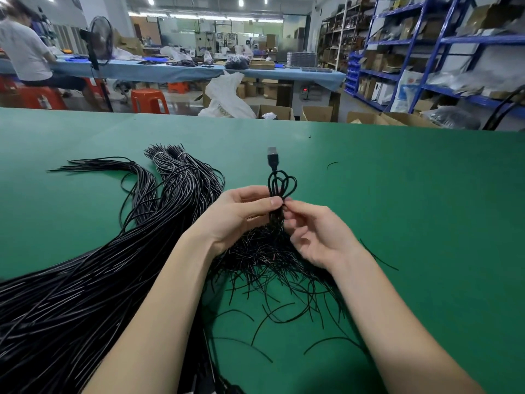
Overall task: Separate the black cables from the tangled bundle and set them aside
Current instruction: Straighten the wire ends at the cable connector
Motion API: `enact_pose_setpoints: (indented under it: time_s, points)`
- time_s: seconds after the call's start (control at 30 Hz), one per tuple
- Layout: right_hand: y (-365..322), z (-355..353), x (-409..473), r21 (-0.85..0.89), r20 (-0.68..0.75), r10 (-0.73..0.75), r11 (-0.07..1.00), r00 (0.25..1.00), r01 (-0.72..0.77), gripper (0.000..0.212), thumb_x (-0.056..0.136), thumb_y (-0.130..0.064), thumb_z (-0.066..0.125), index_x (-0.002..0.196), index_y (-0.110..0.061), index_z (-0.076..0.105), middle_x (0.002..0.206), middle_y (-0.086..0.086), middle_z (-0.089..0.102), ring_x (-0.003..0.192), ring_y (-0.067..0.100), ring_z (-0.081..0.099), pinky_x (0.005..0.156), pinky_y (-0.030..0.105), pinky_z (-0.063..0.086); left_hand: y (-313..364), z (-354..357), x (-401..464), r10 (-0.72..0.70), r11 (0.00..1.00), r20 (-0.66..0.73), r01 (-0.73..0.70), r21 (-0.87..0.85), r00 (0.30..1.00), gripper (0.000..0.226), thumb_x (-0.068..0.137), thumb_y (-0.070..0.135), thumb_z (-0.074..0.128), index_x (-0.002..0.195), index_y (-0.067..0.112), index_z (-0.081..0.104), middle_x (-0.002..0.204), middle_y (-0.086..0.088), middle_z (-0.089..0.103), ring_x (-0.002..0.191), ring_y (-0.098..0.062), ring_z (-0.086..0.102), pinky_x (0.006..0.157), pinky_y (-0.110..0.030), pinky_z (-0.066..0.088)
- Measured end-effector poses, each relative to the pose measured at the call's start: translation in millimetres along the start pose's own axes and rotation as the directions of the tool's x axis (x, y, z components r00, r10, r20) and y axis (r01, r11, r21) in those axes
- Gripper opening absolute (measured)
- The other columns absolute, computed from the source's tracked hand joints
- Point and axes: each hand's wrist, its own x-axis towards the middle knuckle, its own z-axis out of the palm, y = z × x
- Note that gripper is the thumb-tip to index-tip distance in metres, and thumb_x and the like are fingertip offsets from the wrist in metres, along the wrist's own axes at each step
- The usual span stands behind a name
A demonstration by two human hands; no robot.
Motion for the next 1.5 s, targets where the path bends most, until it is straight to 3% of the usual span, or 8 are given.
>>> enact_pose_setpoints:
  time_s: [0.17,0.27,0.5,0.7,0.83,1.33,1.4,1.5]
  points:
    - [7,1,7,-0.119,-0.140,-0.106,0.989,0.985,0.090,0.007,0.082,-0.014,0.079,0.083,-0.009,0.076,0.071,0.001,0.069,0.048,0.005,0.056,0.039,0.012,0.042,-2,1,1,-0.041,0.999,-0.112,0.042,0.011,0.993,0.033,0.069,0.016,0.081,0.101,0.009,0.076,0.097,-0.004,0.077,0.081,-0.010,0.071,0.072,-0.020,0.057]
    - [8,-1,10,-0.599,-0.069,-0.553,0.689,0.831,0.409,0.010,0.087,-0.019,0.081,0.094,-0.015,0.076,0.082,0.000,0.077,0.058,0.010,0.065,0.049,0.019,0.051,-2,-1,3,-0.109,0.986,-0.163,0.086,-0.146,0.981,0.041,0.064,0.011,0.081,0.104,0.005,0.072,0.093,-0.007,0.077,0.076,-0.011,0.072,0.070,-0.020,0.060]
    - [4,-11,6,-0.863,0.277,-0.744,0.086,0.608,0.498,0.004,0.090,-0.022,0.078,0.089,-0.023,0.082,0.077,-0.021,0.073,0.065,0.002,0.067,0.062,0.009,0.047,-2,0,3,-0.209,0.956,-0.126,0.175,-0.236,0.970,0.007,0.065,0.009,0.080,0.071,0.013,0.082,0.081,-0.005,0.076,0.067,-0.008,0.072,0.061,-0.016,0.056]
    - [-5,-7,0,-0.292,0.088,-0.101,0.949,0.991,0.123,0.006,0.081,-0.011,0.076,0.077,-0.009,0.080,0.071,0.002,0.071,0.057,0.005,0.063,0.048,0.013,0.050,6,-4,-4,-0.155,0.987,-0.049,0.152,-0.050,0.987,0.026,0.062,0.022,0.086,0.088,0.018,0.083,0.105,-0.008,0.053,0.088,-0.018,0.053,0.084,-0.024,0.055]
    - [-4,-8,-2,-0.252,0.129,-0.079,0.961,0.988,0.110,0.007,0.083,-0.010,0.074,0.088,-0.005,0.076,0.076,0.004,0.071,0.060,0.006,0.066,0.052,0.013,0.054,6,-1,-5,-0.202,0.977,-0.073,0.195,-0.088,0.977,0.039,0.069,0.014,0.077,0.106,0.004,0.072,0.085,-0.006,0.074,0.071,-0.009,0.070,0.064,-0.016,0.056]
    - [-6,-1,-6,-0.801,0.562,-0.667,-0.290,0.489,0.524,0.010,0.094,-0.027,0.069,0.088,-0.022,0.074,0.080,-0.014,0.070,0.068,0.010,0.064,0.061,0.017,0.047,7,-1,-6,-0.279,0.945,-0.078,0.260,-0.196,0.957,0.015,0.064,0.010,0.078,0.078,0.008,0.081,0.082,-0.006,0.073,0.068,-0.010,0.067,0.057,-0.016,0.057]
    - [8,2,2,-0.850,0.375,-0.764,-0.057,0.525,0.524,0.013,0.093,-0.019,0.069,0.080,-0.018,0.072,0.072,-0.011,0.067,0.061,0.012,0.062,0.056,0.019,0.049,4,1,-4,-0.183,0.971,-0.072,0.169,-0.168,0.981,0.015,0.067,0.011,0.077,0.082,0.010,0.081,0.091,-0.009,0.068,0.078,-0.014,0.064,0.067,-0.018,0.058]
    - [9,10,2,-0.352,-0.048,-0.331,0.889,0.943,0.294,0.026,0.095,-0.008,0.065,0.070,-0.012,0.071,0.067,0.001,0.062,0.051,0.008,0.055,0.045,0.017,0.048,3,0,-5,-0.053,0.997,-0.077,0.049,-0.053,0.996,0.022,0.069,0.015,0.079,0.091,0.012,0.078,0.095,-0.006,0.073,0.086,-0.015,0.068,0.079,-0.020,0.057]
